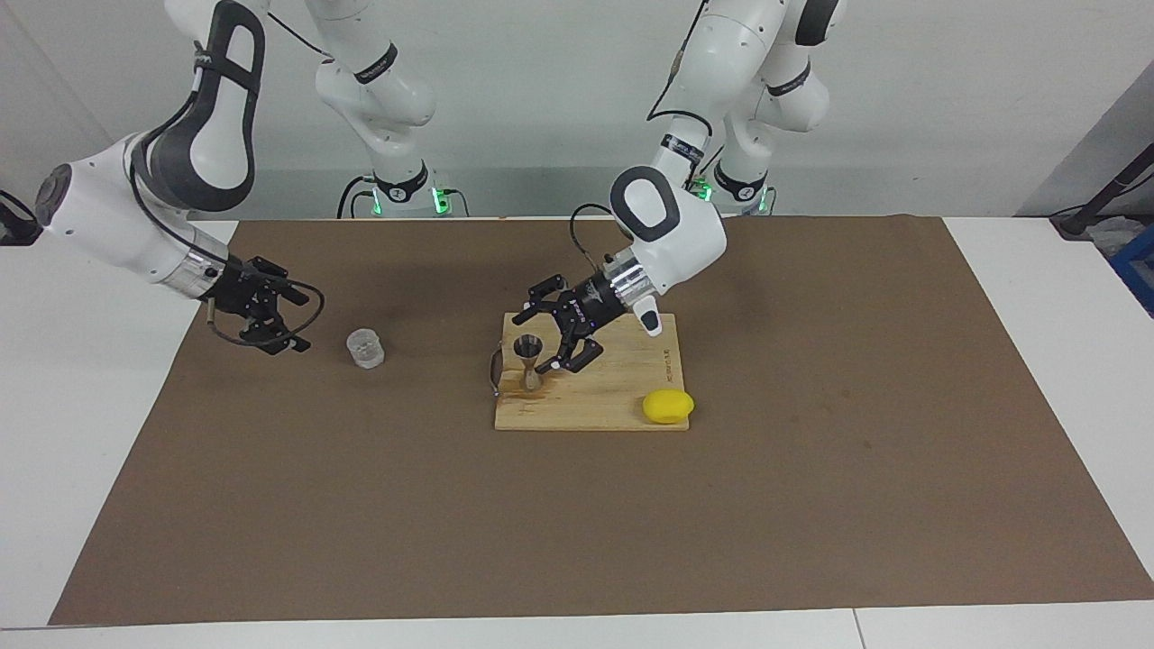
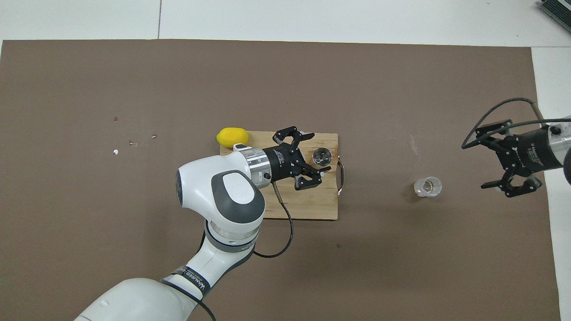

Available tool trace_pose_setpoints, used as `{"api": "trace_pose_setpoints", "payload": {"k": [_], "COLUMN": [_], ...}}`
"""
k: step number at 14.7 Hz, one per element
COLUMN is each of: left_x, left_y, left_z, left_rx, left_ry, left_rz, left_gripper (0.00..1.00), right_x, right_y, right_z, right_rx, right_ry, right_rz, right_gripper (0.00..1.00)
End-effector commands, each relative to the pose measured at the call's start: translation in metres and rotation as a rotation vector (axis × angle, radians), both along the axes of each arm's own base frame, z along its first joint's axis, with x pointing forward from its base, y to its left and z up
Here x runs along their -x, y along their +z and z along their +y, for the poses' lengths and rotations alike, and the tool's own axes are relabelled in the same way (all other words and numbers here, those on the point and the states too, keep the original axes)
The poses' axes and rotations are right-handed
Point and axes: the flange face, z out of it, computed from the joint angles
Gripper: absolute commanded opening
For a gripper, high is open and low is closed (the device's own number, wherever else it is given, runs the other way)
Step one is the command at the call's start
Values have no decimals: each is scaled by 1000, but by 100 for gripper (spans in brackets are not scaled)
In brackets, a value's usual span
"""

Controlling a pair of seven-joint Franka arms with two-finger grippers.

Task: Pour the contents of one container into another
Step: 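Lower the metal cup onto the board while the right gripper opens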

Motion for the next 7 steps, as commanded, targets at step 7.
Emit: {"api": "trace_pose_setpoints", "payload": {"k": [7], "left_x": [-56], "left_y": [97], "left_z": [106], "left_rx": [-280], "left_ry": [-49], "left_rz": [-345], "left_gripper": [100], "right_x": [8], "right_y": [-93], "right_z": [-21], "right_rx": [-181], "right_ry": [-145], "right_rz": [35], "right_gripper": [100]}}
